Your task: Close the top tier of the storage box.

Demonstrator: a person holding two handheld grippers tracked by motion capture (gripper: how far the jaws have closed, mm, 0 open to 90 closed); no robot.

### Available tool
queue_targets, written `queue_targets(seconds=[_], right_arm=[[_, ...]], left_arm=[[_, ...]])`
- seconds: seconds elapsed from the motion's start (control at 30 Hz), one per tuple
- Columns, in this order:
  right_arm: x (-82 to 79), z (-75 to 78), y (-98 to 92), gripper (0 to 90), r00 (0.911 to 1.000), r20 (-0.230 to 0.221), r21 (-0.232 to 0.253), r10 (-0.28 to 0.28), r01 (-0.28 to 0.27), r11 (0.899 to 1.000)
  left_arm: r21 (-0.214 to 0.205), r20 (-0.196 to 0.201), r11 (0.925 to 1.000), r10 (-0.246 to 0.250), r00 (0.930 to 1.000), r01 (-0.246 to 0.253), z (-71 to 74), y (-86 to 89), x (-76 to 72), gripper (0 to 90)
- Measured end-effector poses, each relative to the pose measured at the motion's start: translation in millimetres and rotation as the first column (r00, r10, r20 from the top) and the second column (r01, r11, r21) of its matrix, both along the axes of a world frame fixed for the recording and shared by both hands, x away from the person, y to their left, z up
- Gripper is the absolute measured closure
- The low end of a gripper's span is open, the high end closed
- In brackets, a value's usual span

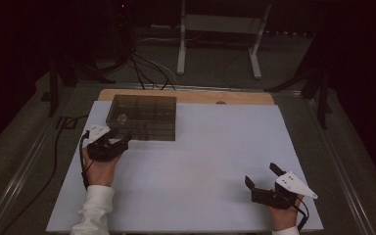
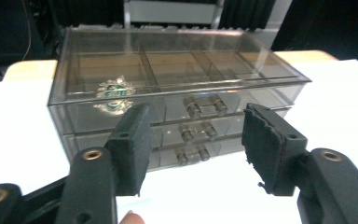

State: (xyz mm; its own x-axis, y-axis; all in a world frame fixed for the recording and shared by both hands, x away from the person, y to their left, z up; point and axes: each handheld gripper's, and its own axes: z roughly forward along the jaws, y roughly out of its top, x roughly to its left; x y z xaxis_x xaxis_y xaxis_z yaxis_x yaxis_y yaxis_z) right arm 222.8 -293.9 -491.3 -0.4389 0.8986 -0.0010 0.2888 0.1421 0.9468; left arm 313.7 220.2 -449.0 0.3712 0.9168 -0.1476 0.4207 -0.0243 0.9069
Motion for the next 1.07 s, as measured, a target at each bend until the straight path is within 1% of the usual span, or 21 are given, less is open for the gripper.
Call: queue_targets(seconds=[0.03,0.07,0.1,0.13,0.17,0.2,0.23,0.27,0.3,0.37,0.43,0.47,0.5,0.53,0.57,0.6,0.67,0.73,0.83,1.0,1.07], right_arm=[[0.1,-0.1,0.2,0.0,1.0000,0.001,-0.001,0.001,-0.001,1.000],[0.0,0.0,0.2,0.0,1.0000,0.001,0.001,0.001,-0.001,1.000],[-0.2,0.2,0.0,0.0,1.0000,0.003,0.003,0.002,-0.002,1.000],[-0.3,0.3,-0.2,0.0,1.0000,0.004,0.004,0.002,-0.002,1.000],[-0.3,0.2,-0.5,0.0,1.0000,0.004,0.005,0.002,-0.002,1.000],[-0.5,0.3,-0.6,0.0,1.0000,0.004,0.006,0.003,-0.003,1.000],[-0.7,0.4,-0.6,0.0,1.0000,0.005,0.006,0.003,-0.003,1.000],[-0.8,0.5,-0.5,0.0,1.0000,0.006,0.007,0.004,-0.004,1.000],[-0.8,0.5,-0.4,0.0,1.0000,0.007,0.009,0.005,-0.005,1.000],[-0.6,0.3,-0.1,0.0,0.9999,0.007,0.008,0.007,-0.007,1.000],[-0.5,0.2,0.4,0.0,0.9999,0.007,0.007,0.009,-0.009,1.000],[-0.5,0.2,0.4,0.0,0.9999,0.007,0.007,0.009,-0.009,1.000],[-0.4,0.2,0.5,0.0,0.9999,0.006,0.006,0.009,-0.009,1.000],[-0.4,0.2,0.6,0.0,0.9999,0.005,0.005,0.009,-0.009,1.000],[-0.5,0.3,0.5,0.0,0.9999,0.006,0.006,0.009,-0.009,1.000],[-0.5,0.3,0.1,0.0,0.9999,0.007,0.006,0.009,-0.009,1.000],[-0.3,0.4,-0.5,0.0,0.9999,0.007,0.007,0.008,-0.008,1.000],[-0.2,0.6,-1.1,0.0,1.0000,0.007,0.008,0.006,-0.006,1.000],[-0.1,0.8,-2.3,0.0,1.0000,0.006,0.009,0.004,-0.004,1.000],[0.5,0.6,-3.5,0.0,1.0000,0.006,0.009,0.000,0.000,1.000],[0.5,0.6,-3.4,0.0,1.0000,0.004,0.008,0.000,0.000,1.000]], left_arm=[[0.000,0.013,0.9999,-0.010,0.9999,0.010,-0.6,2.0,-5.3,39.3],[0.011,0.024,0.9999,-0.005,0.9997,0.005,-1.4,2.7,-10.5,33.1],[0.023,0.033,0.9997,0.000,0.9995,-0.001,-2.6,3.1,-15.6,24.7],[0.028,0.043,0.9996,-0.005,0.9991,0.004,-4.2,3.8,-21.1,18.9],[0.032,0.058,0.9995,-0.006,0.9983,0.004,-6.2,4.3,-26.9,16.3],[0.035,0.071,0.9994,-0.005,0.9975,0.002,-8.5,4.8,-32.5,15.8],[0.044,0.074,0.9990,-0.001,0.9973,-0.002,-10.8,5.3,-37.1,12.7],[0.048,0.074,0.9988,-0.012,0.9971,0.009,-13.2,6.6,-41.4,8.6],[0.050,0.073,0.9987,-0.018,0.9972,0.014,-15.8,7.7,-45.3,7.1],[0.074,0.058,0.9969,-0.031,0.9978,0.027,-20.6,9.2,-51.2,1.5],[0.096,0.068,0.9951,-0.032,0.9972,0.025,-24.5,10.4,-57.3,0.4],[0.096,0.068,0.9951,-0.032,0.9972,0.025,-24.5,10.4,-57.3,0.5],[0.104,0.085,0.9945,-0.021,0.9961,0.012,-27.9,12.2,-63.6,0.5],[0.105,0.092,0.9944,-0.021,0.9955,0.011,-29.1,12.6,-65.5,0.4],[0.118,0.101,0.9930,-0.016,0.9947,0.004,-30.5,13.4,-68.3,0.4],[0.119,0.112,0.9929,-0.010,0.9937,-0.004,-31.0,14.4,-70.6,0.4],[0.105,0.118,0.9944,-0.011,0.9929,-0.001,-31.4,16.3,-73.7,0.4],[0.104,0.122,0.9945,0.000,0.9926,-0.013,-32.9,18.7,-77.7,0.4],[0.088,0.115,0.9959,0.010,0.9933,-0.020,-35.5,22.4,-80.7,0.5],[0.077,0.125,0.9967,0.014,0.9921,-0.024,-35.6,24.6,-82.3,0.5],[0.083,0.125,0.9962,0.015,0.9920,-0.026,-35.7,24.4,-82.1,0.5]])
